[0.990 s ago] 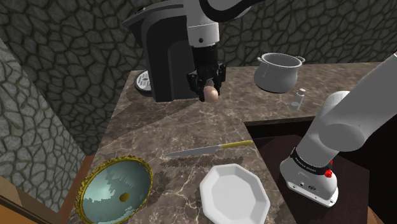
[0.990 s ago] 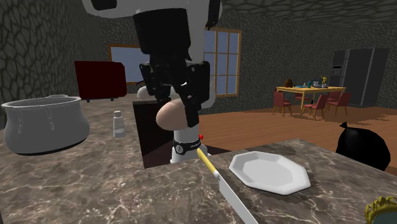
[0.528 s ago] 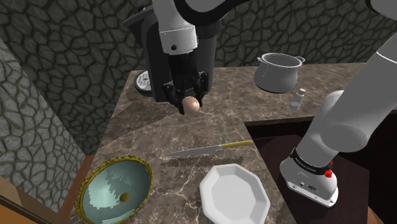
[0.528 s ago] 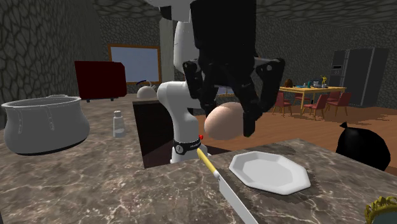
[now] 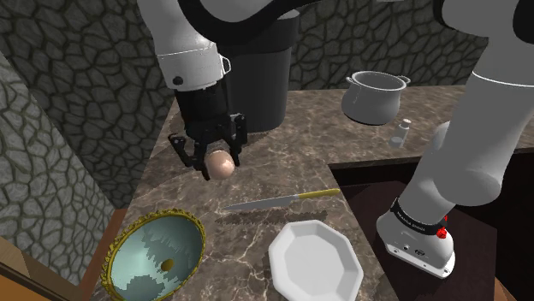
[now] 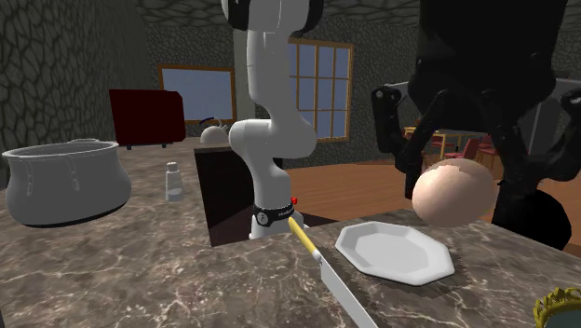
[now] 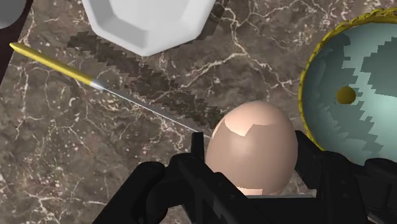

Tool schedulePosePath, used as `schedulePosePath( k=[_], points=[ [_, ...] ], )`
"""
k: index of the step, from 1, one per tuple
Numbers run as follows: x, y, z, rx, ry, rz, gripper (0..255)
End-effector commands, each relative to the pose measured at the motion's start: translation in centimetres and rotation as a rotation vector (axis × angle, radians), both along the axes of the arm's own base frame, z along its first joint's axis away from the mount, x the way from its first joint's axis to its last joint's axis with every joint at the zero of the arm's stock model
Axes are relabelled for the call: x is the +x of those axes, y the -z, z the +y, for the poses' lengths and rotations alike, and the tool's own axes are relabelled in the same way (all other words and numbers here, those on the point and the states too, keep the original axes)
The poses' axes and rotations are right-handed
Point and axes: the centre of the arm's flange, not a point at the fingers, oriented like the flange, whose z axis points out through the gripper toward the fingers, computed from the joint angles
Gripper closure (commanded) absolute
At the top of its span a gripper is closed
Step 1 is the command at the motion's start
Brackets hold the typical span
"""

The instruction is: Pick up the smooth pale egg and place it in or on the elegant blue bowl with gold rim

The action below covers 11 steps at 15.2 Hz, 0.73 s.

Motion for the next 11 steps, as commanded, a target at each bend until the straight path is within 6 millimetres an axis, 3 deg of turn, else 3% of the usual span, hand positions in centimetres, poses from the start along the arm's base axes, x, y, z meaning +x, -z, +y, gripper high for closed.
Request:
schedulePosePath(
  k=[1, 11],
  points=[
    [0.1, 0.2, 2.8, 0.0, 0.002, 0.001, 255],
    [-0.1, 0.1, 16.3, 0.0, 0.002, 0.001, 255]
  ],
)
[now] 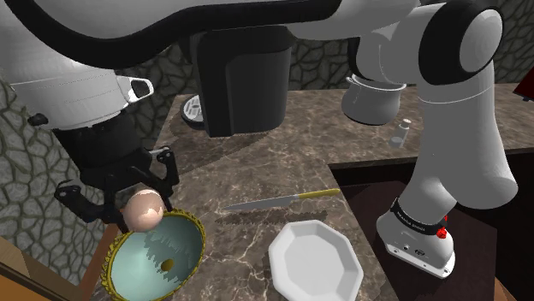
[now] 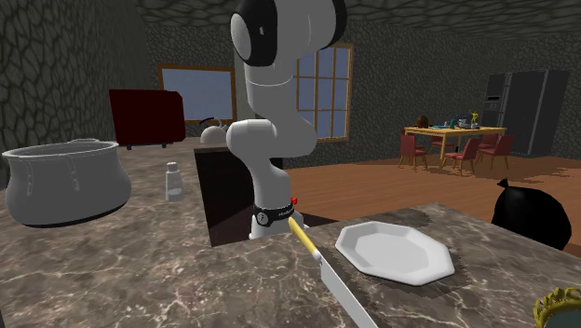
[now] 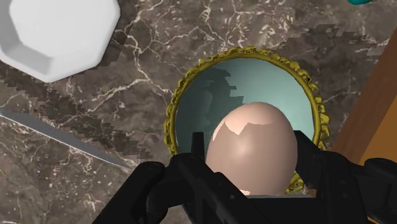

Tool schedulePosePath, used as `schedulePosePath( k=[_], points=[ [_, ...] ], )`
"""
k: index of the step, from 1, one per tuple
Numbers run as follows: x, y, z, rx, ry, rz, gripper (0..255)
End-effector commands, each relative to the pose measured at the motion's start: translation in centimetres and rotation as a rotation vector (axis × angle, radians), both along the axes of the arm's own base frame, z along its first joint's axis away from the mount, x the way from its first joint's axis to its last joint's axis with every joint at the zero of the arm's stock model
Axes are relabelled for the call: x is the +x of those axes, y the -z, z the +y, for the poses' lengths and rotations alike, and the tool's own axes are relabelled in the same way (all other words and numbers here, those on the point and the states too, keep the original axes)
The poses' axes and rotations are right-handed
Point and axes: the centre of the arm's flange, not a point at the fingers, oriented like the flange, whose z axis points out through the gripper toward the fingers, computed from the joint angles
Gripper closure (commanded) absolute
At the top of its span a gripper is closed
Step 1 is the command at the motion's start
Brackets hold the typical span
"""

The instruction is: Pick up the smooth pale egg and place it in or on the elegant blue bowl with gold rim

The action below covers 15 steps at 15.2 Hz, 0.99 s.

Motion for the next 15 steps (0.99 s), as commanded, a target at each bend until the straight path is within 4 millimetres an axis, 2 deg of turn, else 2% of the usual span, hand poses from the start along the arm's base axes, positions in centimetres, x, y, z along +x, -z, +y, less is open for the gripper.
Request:
schedulePosePath(
  k=[1, 13, 15],
  points=[
    [-0.1, 0.8, 1.5, -0.002, 0.003, -0.001, 255],
    [-0.1, 7.1, 1.5, -0.002, 0.003, -0.001, 255],
    [-0.1, 7.3, 1.5, -0.002, 0.003, -0.001, 255]
  ],
)
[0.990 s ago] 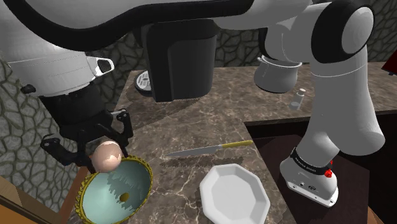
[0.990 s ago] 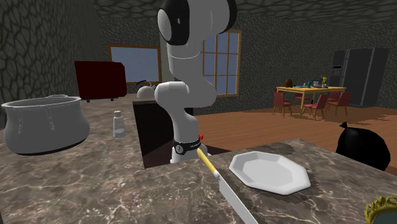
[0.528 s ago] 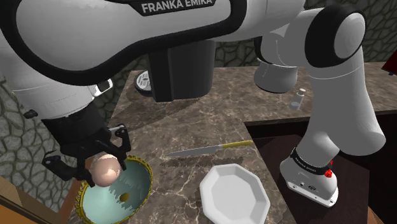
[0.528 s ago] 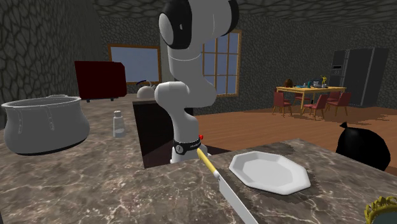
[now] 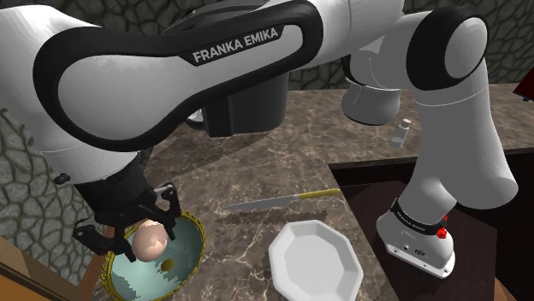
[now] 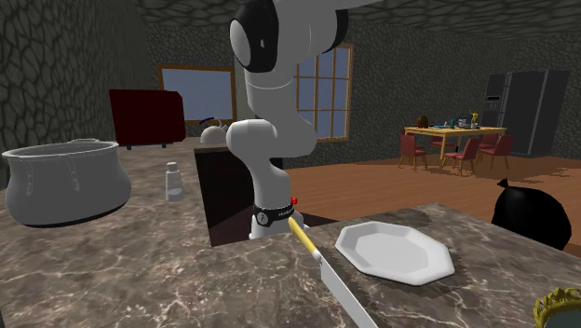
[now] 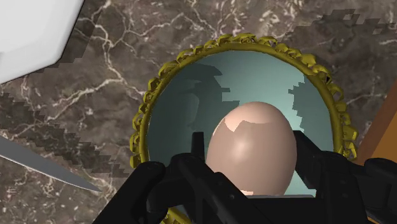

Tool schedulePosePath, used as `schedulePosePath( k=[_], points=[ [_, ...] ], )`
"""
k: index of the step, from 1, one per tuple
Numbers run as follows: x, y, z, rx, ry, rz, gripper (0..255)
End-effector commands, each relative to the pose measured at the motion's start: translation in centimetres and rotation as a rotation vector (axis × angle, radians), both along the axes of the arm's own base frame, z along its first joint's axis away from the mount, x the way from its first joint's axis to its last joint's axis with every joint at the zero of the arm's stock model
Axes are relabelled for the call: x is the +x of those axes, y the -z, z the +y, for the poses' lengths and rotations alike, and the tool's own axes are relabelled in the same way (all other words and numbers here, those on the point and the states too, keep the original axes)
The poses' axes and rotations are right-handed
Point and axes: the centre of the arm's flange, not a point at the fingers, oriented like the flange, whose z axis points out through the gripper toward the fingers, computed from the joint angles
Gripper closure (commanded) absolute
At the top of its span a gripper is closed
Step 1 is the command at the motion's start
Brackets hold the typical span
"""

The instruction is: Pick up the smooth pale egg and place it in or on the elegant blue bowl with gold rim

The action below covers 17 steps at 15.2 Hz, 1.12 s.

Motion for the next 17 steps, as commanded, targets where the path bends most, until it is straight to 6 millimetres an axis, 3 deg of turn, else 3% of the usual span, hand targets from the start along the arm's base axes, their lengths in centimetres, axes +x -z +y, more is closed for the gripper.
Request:
schedulePosePath(
  k=[1, 6, 7, 12, 16, 17],
  points=[
    [0.0, 0.1, 0.0, 0.001, 0.0, 0.0, 255],
    [0.0, 0.1, 0.0, 0.001, 0.0, 0.0, 255],
    [0.0, 0.1, 0.0, 0.001, 0.0, 0.0, 0],
    [0.0, 0.1, 0.0, 0.001, 0.0, 0.0, 0],
    [1.1, -4.7, -0.1, 0.001, 0.0, 0.0, 0],
    [1.1, -4.7, -0.1, 0.001, 0.0, 0.0, 0]
  ],
)
